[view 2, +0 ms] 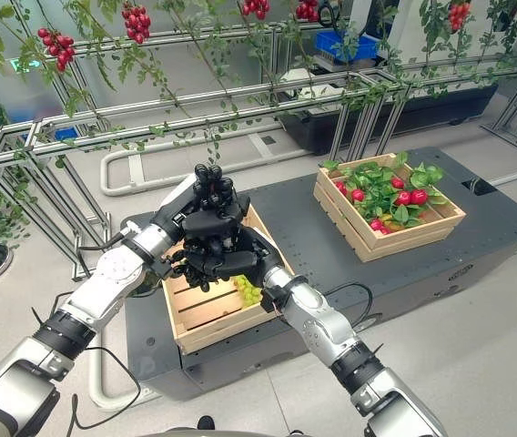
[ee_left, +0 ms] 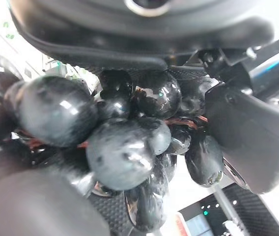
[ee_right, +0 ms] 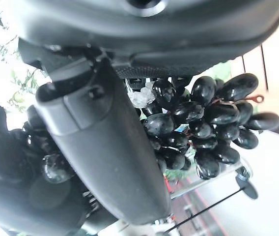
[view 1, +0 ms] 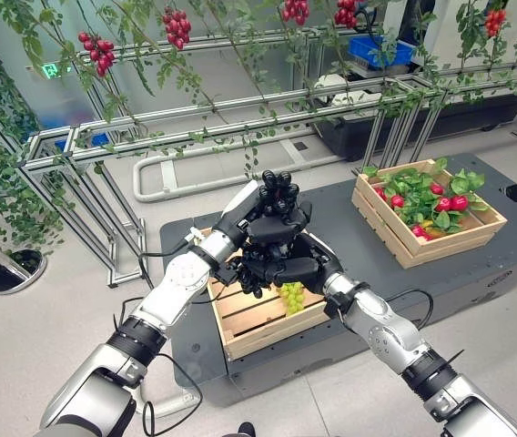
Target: Pick up the fruits from the basket on one side to the basket on the other side
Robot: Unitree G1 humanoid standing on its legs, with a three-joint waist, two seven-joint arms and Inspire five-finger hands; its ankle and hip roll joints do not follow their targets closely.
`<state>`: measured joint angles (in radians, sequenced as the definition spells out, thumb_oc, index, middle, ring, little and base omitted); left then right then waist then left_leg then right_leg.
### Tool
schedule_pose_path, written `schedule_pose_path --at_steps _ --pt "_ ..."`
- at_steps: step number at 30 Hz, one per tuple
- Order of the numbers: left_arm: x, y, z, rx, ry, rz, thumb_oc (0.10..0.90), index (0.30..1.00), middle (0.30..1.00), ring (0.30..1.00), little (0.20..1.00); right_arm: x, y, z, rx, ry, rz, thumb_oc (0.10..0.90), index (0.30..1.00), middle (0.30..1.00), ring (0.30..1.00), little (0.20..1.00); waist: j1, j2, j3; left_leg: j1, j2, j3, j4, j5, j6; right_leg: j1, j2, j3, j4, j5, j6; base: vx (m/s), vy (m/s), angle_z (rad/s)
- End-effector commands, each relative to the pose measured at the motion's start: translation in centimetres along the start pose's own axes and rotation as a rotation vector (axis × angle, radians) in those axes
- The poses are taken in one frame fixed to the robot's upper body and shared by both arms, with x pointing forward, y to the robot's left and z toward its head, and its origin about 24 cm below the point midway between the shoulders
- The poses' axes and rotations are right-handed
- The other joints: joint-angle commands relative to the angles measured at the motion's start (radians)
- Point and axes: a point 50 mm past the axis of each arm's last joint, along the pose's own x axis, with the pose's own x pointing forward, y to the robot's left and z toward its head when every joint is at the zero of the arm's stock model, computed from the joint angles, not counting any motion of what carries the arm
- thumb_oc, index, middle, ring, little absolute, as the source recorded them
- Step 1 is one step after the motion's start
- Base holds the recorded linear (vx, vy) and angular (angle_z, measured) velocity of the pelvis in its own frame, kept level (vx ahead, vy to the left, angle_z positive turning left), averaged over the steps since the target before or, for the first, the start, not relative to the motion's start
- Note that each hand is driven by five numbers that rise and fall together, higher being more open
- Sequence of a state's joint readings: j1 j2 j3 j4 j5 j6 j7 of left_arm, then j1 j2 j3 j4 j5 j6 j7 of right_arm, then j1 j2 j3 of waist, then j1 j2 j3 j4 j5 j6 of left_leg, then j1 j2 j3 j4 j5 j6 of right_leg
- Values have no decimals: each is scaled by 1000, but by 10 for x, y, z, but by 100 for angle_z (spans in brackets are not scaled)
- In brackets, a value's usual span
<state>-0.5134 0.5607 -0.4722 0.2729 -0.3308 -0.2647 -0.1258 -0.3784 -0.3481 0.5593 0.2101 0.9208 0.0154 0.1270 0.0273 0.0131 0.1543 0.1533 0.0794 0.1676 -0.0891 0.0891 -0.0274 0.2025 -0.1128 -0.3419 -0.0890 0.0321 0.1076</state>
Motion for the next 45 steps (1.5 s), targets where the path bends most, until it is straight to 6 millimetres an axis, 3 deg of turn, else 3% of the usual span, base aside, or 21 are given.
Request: schedule_pose_path --at_steps 1,8,9,18,19,20,21,35,45 --pt "32 -1 44 -59 -227 -12 400 300 300 300 300 29 55 61 111 -372 311 800 900 900 900 900 19 2 -100 31 36 -10 2 -141 -45 33 -63 -20 2 -83 15 0 0 0" --pt "37 -5 41 -103 -219 0 400 300 300 300 300 32 64 60 205 -413 355 800 900 900 900 900 21 2 -103 30 36 -13 2 -141 -44 31 -64 -20 2 -83 16 0 0 0" --pt "37 -5 41 -107 -218 5 400 300 300 300 300 33 65 59 210 -412 359 400 300 300 300 300 20 1 -104 29 36 -13 2 -141 -44 31 -65 -21 2 -83 16 0 0 0" --pt "39 0 40 -83 -213 37 400 300 300 300 300 33 56 59 186 -414 302 400 300 300 300 300 18 0 -101 30 37 -12 2 -141 -45 31 -65 -20 2 -84 15 0 0 0" --pt "39 2 40 -78 -209 45 541 512 512 512 512 33 55 60 182 -416 295 400 300 300 300 300 18 0 -100 31 37 -12 2 -142 -45 31 -65 -20 2 -84 15 0 0 0" --pt "39 2 40 -78 -209 45 541 512 512 512 512 33 55 60 182 -416 295 400 300 300 300 300 18 0 -100 31 37 -12 2 -142 -45 31 -65 -20 2 -84 15 0 0 0" --pt "39 4 38 -72 -196 56 800 900 900 900 900 32 52 61 174 -422 283 400 300 300 300 300 16 0 -99 31 38 -11 2 -142 -45 31 -65 -20 2 -83 15 0 0 0" --pt "30 15 28 -38 -149 112 800 900 900 900 900 20 27 60 138 -435 185 400 300 300 300 300 7 0 -96 32 38 -7 2 -144 -42 26 -66 -16 2 -81 17 0 0 0" --pt "8 37 4 34 -35 216 800 900 900 900 900 -7 -14 55 123 -465 14 400 300 300 300 300 -9 3 -91 31 38 2 2 -145 -40 20 -66 -9 2 -77 21 0 0 0"
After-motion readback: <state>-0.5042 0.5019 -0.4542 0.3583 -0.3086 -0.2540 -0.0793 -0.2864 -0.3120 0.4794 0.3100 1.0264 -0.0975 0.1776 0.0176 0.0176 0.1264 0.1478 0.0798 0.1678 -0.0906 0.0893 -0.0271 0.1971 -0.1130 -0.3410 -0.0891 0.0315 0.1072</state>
